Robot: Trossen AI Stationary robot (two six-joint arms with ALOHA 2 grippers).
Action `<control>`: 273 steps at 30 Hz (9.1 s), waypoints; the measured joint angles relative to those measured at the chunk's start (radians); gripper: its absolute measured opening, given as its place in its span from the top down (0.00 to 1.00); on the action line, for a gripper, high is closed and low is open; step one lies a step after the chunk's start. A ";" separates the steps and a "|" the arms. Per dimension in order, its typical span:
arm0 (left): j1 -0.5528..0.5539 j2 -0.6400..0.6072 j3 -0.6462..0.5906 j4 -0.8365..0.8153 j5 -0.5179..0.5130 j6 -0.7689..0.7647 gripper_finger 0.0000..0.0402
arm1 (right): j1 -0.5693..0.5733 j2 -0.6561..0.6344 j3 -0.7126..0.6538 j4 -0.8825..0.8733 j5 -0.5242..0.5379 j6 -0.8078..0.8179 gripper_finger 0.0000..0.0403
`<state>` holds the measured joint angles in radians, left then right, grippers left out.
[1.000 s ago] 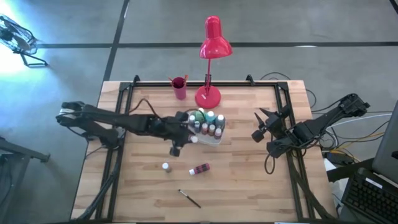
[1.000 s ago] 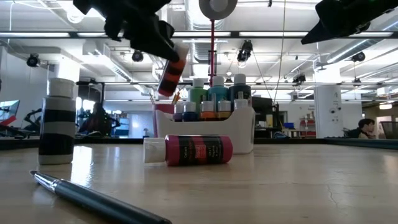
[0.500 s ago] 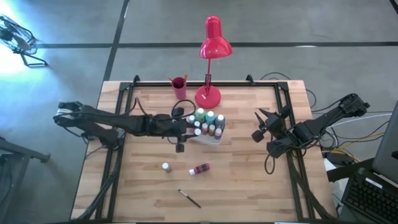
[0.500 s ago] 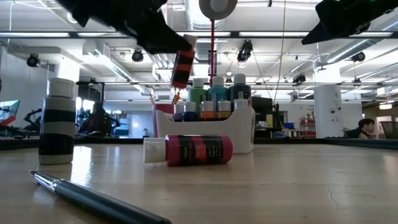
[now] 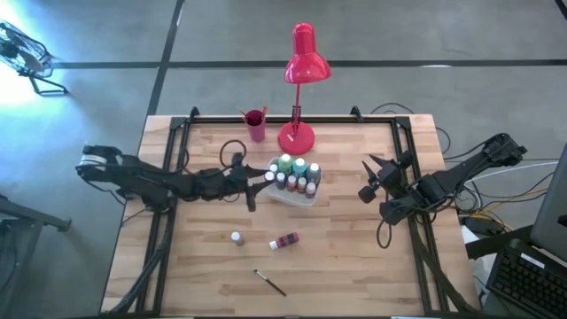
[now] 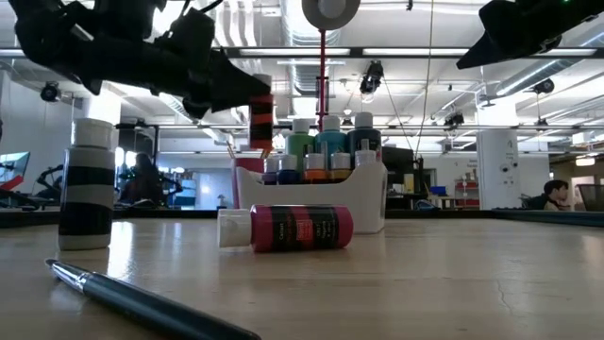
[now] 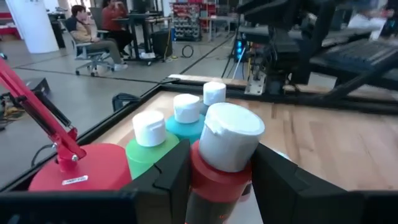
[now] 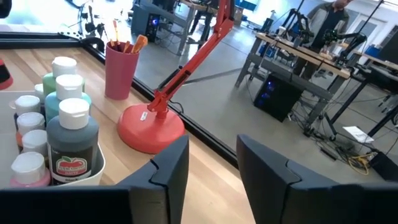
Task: Pick & Place Paint Supplies
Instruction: Put the red paint bottle into the white bin, then put the silver paint brush bottle into the red cup
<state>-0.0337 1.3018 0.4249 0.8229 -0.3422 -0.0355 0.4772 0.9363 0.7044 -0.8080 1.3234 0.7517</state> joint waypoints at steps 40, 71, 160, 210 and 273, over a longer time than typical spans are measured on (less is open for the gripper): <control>0.080 0.365 -0.048 0.289 0.006 -0.200 0.65 | 0.000 0.000 -0.005 0.004 0.002 0.000 0.73; 0.080 -0.083 -0.053 -0.057 0.065 -0.113 0.49 | 0.000 0.000 -0.005 0.002 0.000 -0.003 0.62; -0.445 -0.173 0.524 -1.465 0.056 -0.624 0.53 | 0.000 0.000 -0.005 0.089 0.032 0.000 0.73; -0.562 0.565 0.889 -1.468 0.279 -0.006 0.53 | 0.000 0.001 -0.005 0.090 0.003 0.004 0.65; -0.569 0.455 0.980 -1.785 -0.040 0.166 1.00 | 0.000 -0.001 -0.005 0.216 -0.219 -0.012 0.76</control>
<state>-0.6022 1.7565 1.4044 -0.9618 -0.3823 0.1305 0.4772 0.9356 0.6994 -0.5919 1.1046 0.7398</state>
